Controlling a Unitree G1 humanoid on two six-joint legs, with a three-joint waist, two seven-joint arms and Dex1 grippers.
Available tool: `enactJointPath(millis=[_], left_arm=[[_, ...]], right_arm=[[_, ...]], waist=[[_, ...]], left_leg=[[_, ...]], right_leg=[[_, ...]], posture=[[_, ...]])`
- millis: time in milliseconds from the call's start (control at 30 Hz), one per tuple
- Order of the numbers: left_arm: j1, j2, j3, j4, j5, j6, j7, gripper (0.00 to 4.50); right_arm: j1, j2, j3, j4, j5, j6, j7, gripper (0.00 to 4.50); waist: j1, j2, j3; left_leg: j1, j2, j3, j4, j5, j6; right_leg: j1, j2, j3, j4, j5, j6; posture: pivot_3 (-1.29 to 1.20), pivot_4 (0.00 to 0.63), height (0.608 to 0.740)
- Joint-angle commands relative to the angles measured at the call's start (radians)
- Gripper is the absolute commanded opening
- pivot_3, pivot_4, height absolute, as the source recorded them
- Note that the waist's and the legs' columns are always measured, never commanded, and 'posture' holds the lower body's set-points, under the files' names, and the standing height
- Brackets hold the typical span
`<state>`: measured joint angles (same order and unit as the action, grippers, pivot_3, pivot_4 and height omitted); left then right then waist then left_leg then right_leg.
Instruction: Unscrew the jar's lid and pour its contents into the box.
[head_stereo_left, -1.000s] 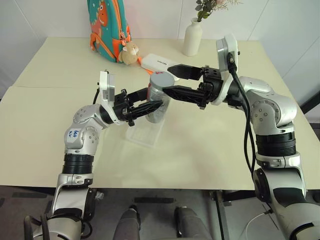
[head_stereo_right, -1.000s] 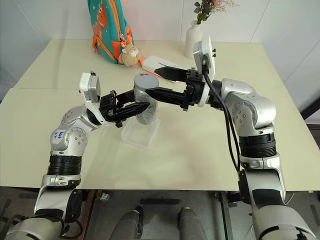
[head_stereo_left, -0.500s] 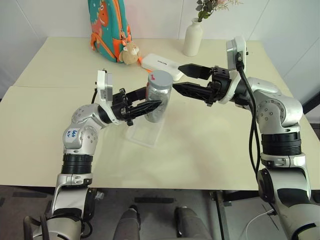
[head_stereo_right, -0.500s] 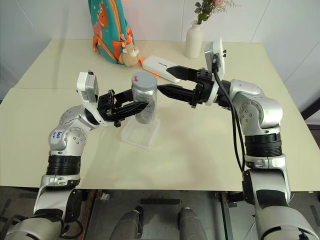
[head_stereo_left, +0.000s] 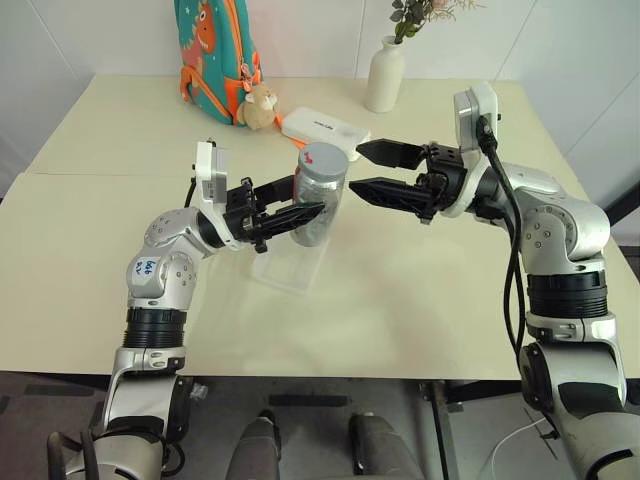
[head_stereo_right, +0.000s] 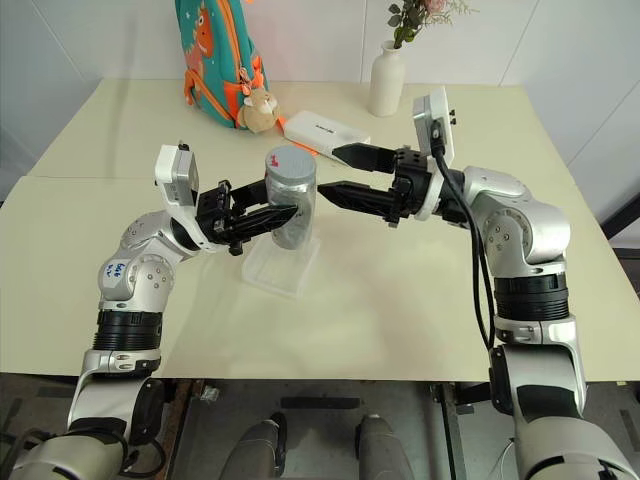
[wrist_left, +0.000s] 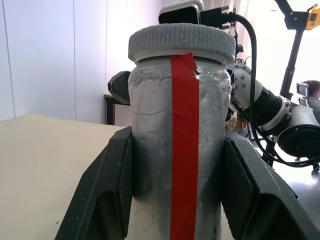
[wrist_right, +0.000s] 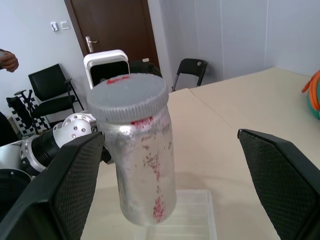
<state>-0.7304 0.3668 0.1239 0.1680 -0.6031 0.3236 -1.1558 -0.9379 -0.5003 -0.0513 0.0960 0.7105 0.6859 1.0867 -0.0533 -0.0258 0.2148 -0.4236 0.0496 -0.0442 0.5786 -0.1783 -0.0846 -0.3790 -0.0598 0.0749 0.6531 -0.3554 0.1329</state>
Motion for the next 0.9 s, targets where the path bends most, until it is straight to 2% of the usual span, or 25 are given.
enactJointPath(millis=[33, 433, 900], left_arm=[[-0.009, 0.001, 0.004, -0.036, -0.02, -0.015, -0.005, 1.96], [-0.015, -0.004, 0.0, -0.028, -0.018, -0.02, -0.005, 1.96], [-0.012, -0.005, -0.001, -0.033, -0.017, -0.018, 0.001, 1.96]], right_arm=[[-0.04, 0.018, -0.033, -0.064, 0.042, 0.009, -0.022, 4.47], [-0.065, 0.099, 0.019, -0.088, 0.027, 0.026, -0.082, 4.47], [-0.071, 0.12, 0.032, -0.084, 0.017, 0.02, -0.1, 4.47]], waist=[[0.0, 0.0, 0.0], [0.0, 0.0, 0.0], [0.0, 0.0, 0.0]], left_leg=[[0.0, 0.0, 0.0, 0.0, 0.0, 0.0], [0.0, 0.0, 0.0, 0.0, 0.0, 0.0], [0.0, 0.0, 0.0, 0.0, 0.0, 0.0]], right_leg=[[0.0, 0.0, 0.0, 0.0, 0.0, 0.0], [0.0, 0.0, 0.0, 0.0, 0.0, 0.0], [0.0, 0.0, 0.0, 0.0, 0.0, 0.0]], posture=[[0.0, 0.15, 0.74], [0.0, 0.15, 0.74], [0.0, 0.15, 0.74]])
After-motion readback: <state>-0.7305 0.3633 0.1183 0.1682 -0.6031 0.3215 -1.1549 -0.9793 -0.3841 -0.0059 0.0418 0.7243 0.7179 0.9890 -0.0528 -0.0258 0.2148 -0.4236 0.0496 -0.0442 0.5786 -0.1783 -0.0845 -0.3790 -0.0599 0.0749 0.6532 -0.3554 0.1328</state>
